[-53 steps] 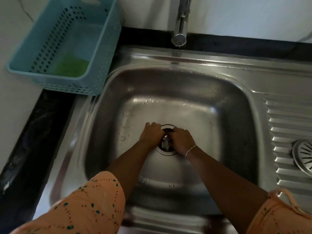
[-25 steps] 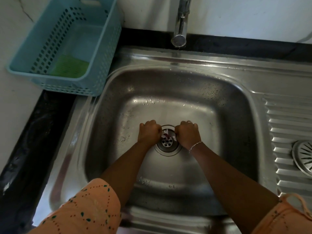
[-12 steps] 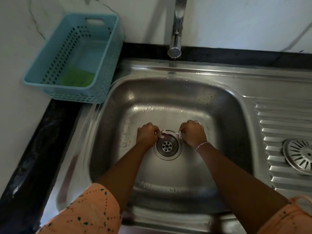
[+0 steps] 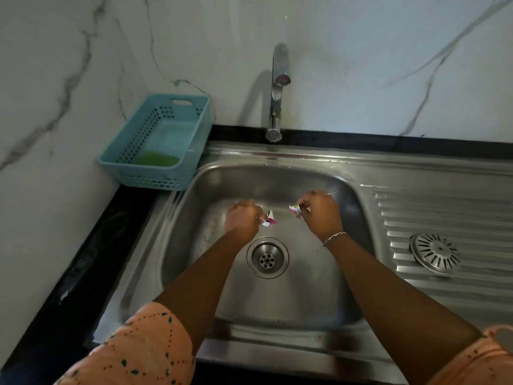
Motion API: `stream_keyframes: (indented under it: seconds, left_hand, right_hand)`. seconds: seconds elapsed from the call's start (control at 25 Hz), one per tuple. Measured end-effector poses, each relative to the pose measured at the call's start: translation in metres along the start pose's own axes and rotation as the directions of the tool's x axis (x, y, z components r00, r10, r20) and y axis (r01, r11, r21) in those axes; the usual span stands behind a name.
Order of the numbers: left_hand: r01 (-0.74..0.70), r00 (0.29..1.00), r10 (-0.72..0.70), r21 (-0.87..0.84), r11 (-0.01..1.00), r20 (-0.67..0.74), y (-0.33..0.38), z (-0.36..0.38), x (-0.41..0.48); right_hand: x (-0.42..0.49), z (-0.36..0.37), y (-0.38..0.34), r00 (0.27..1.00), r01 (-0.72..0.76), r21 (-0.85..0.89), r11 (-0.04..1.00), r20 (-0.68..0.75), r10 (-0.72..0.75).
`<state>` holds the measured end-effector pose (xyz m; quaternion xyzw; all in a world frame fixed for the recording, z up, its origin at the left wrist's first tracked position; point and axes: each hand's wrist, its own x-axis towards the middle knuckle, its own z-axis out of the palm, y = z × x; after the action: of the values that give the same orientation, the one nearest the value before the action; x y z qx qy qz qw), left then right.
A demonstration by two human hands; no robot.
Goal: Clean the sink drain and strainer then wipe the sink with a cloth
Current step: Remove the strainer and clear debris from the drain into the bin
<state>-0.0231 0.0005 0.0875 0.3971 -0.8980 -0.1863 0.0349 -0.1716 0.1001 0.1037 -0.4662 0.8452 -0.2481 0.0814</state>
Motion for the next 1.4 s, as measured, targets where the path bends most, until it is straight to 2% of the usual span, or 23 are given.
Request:
stream_keyframes:
  seconds: [0.2,0.4,0.64,0.92,1.2,1.4]
  left_hand:
    - [-0.076,0.987,0.09,0.105,0.992,-0.135,0.016,-0.037,-0.03]
    - [-0.061,0.962,0.098,0.148,0.987,-0.255,0.026,-0.06,-0.076]
    - [0.033,0.935,0.001,0.089,0.995,-0.354,0.02,-0.066,-0.149]
    - [0.08,0.916,-0.015,0.145,0.986,-0.402,0.019,-0.065,-0.242]
    - [0.21,0.868,-0.13,0.118,0.97,-0.479,-0.019,-0.085,-0.329]
    - [0.274,0.826,-0.231,0.009,0.962,-0.514,-0.065,-0.084,-0.393]
  right_hand:
    - [-0.009,-0.043,-0.029,0.985,0.103,0.067,0.992,-0.143,-0.092]
    - [-0.043,-0.063,-0.053,0.965,0.217,0.053,0.975,-0.164,-0.206]
    - [-0.104,-0.062,-0.069,0.949,0.298,0.086,0.951,-0.133,-0.285]
    - [-0.175,-0.055,-0.095,0.922,0.383,0.117,0.916,-0.105,-0.372]
    - [-0.229,-0.029,-0.165,0.866,0.498,0.195,0.845,-0.06,-0.497]
    - [-0.277,0.008,-0.207,0.832,0.546,0.197,0.814,-0.02,-0.554]
